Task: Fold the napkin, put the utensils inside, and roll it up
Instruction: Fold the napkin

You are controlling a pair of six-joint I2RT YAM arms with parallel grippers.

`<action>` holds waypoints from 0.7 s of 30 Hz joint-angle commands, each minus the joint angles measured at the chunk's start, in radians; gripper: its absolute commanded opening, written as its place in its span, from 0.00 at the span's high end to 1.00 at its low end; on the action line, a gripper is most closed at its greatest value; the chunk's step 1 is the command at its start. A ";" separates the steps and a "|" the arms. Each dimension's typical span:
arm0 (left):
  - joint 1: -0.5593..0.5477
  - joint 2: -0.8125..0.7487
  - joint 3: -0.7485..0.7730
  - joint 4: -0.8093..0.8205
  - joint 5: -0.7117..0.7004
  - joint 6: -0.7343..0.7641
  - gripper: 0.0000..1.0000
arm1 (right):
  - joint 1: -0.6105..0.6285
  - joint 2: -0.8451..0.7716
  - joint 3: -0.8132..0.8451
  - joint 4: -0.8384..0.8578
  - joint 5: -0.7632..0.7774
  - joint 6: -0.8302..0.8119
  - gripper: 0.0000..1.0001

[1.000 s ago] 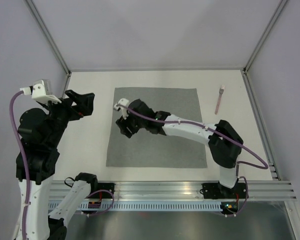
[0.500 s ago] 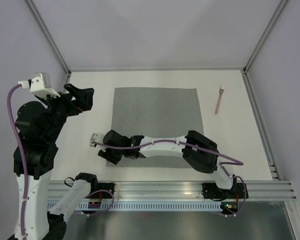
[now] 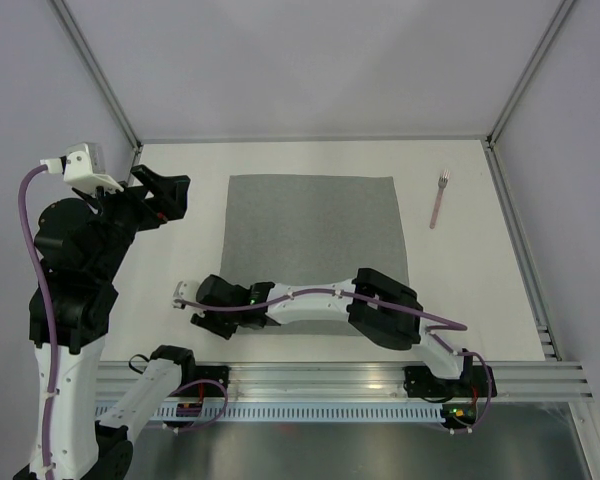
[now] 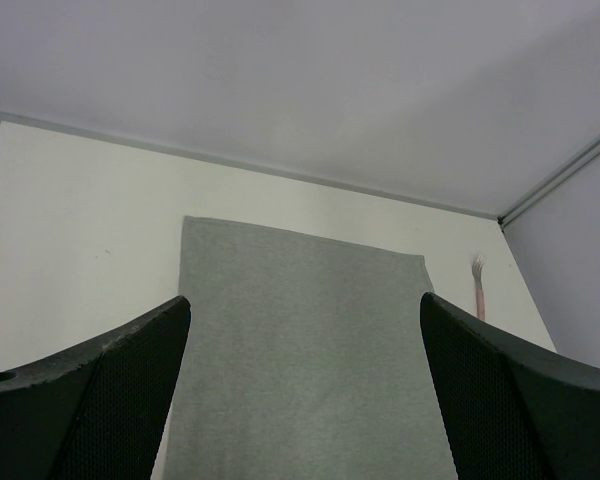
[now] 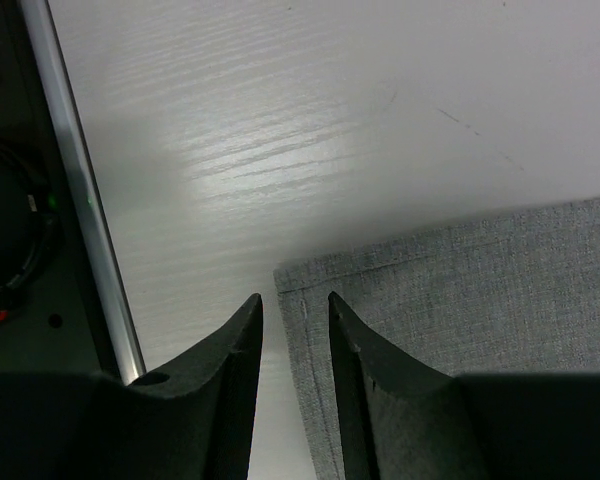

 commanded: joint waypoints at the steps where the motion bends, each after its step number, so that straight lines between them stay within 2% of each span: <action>1: -0.006 0.004 0.006 -0.020 0.020 0.030 0.00 | 0.017 0.023 0.057 -0.021 0.030 0.021 0.62; 16: -0.004 0.004 -0.011 -0.029 0.018 0.046 0.00 | 0.028 0.092 0.091 -0.039 0.068 0.018 0.61; 21: -0.004 0.007 -0.014 -0.029 0.015 0.050 0.00 | 0.028 0.103 0.091 -0.052 0.071 0.018 0.66</action>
